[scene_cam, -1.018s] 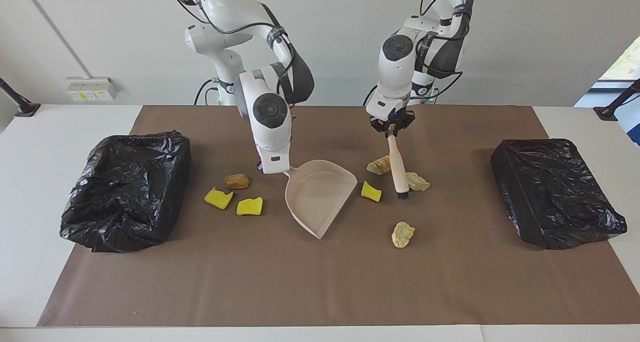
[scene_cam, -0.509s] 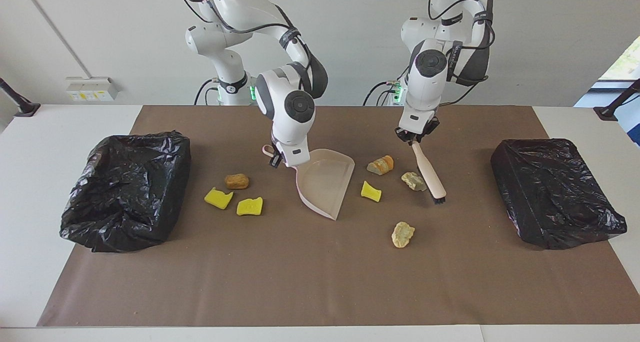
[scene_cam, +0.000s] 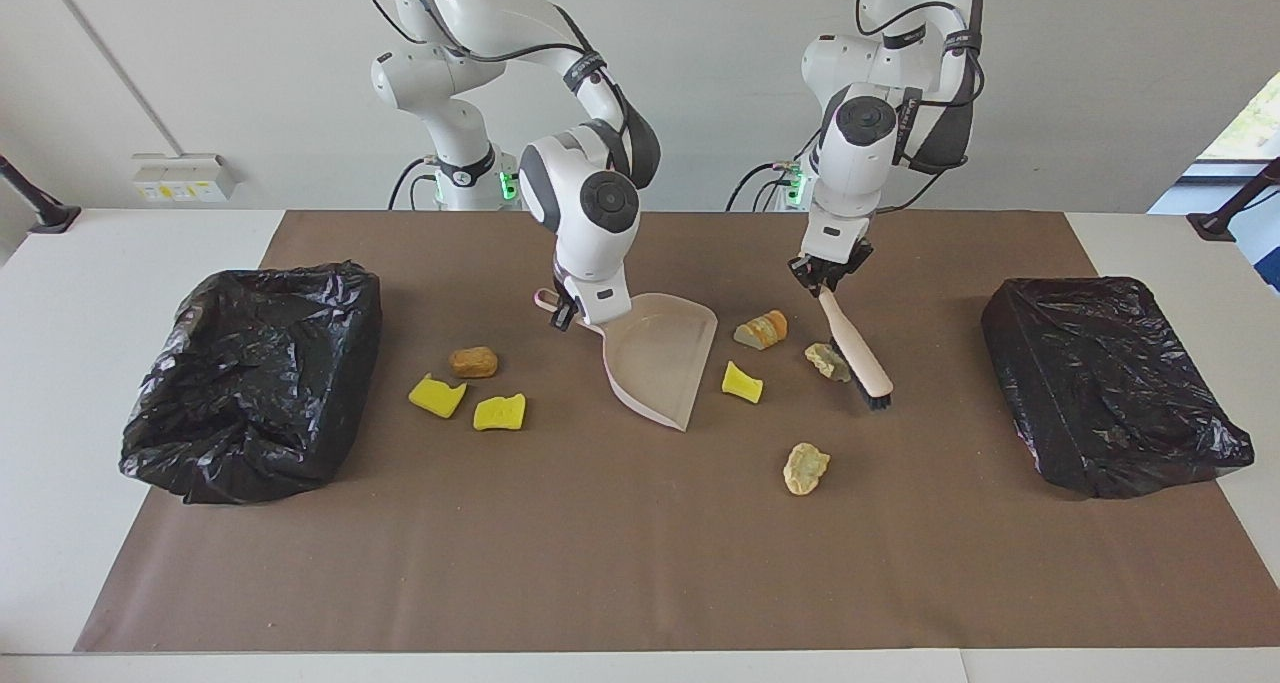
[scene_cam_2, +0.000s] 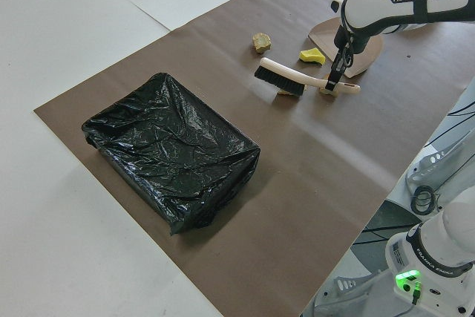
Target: Sweep and dump trash in bin
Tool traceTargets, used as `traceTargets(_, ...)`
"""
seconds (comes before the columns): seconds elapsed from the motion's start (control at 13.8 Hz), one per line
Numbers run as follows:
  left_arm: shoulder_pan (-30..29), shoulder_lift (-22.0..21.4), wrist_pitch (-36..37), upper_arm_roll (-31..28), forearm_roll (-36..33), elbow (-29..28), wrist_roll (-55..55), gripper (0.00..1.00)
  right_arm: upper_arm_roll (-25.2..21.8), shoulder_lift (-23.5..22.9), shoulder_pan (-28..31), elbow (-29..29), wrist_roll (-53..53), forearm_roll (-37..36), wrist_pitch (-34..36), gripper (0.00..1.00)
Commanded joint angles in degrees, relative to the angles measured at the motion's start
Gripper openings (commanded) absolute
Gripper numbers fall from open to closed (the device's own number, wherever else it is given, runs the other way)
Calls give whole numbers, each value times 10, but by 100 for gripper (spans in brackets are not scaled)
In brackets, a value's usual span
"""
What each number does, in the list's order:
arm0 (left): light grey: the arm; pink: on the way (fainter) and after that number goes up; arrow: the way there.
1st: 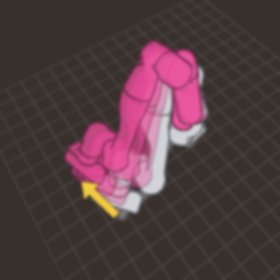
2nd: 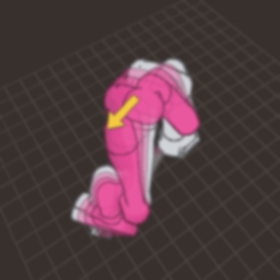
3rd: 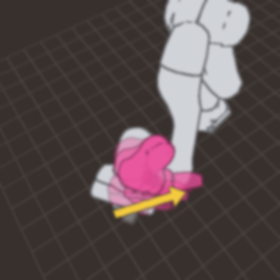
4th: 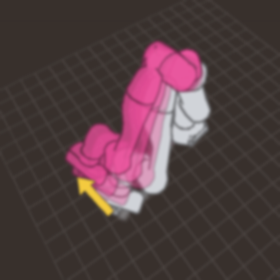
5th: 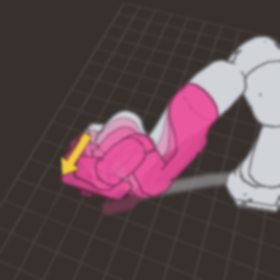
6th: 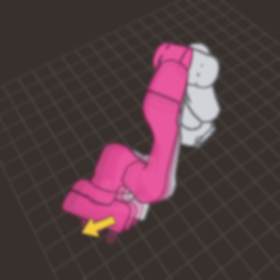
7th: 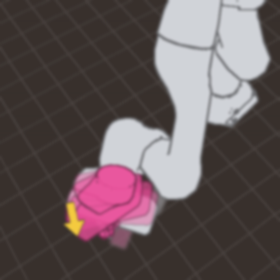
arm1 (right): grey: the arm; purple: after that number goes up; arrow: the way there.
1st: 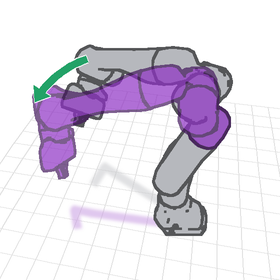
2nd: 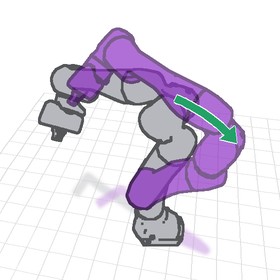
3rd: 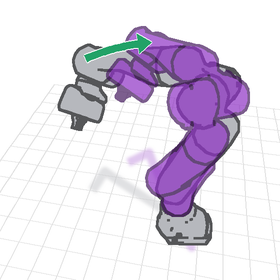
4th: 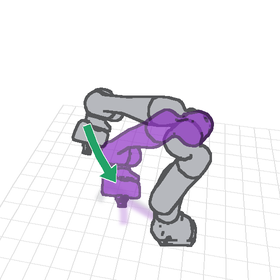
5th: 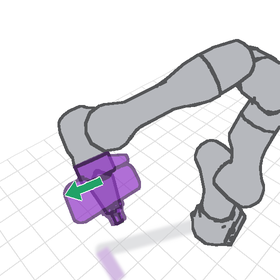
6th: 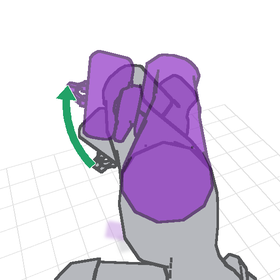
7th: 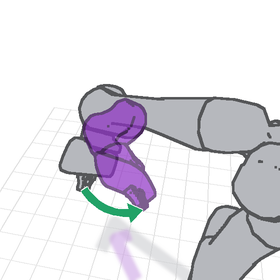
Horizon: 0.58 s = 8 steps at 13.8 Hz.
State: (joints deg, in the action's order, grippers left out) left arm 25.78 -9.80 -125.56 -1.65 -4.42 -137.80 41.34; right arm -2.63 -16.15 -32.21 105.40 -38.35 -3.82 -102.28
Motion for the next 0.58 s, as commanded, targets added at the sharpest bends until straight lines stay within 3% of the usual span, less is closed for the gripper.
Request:
traceTargets(0.0,-7,33,-56,8,40,-2,-29,0,2,19,0,24,-8,-9,-12,0)
traceTargets(0.22,16,42,-57,10,117,8,-128,0,2,19,0,24,-8,-9,-13,0)
traceTargets(0.51,101,51,-55,11,176,42,-142,0,2,19,1,24,-7,-9,-13,0)
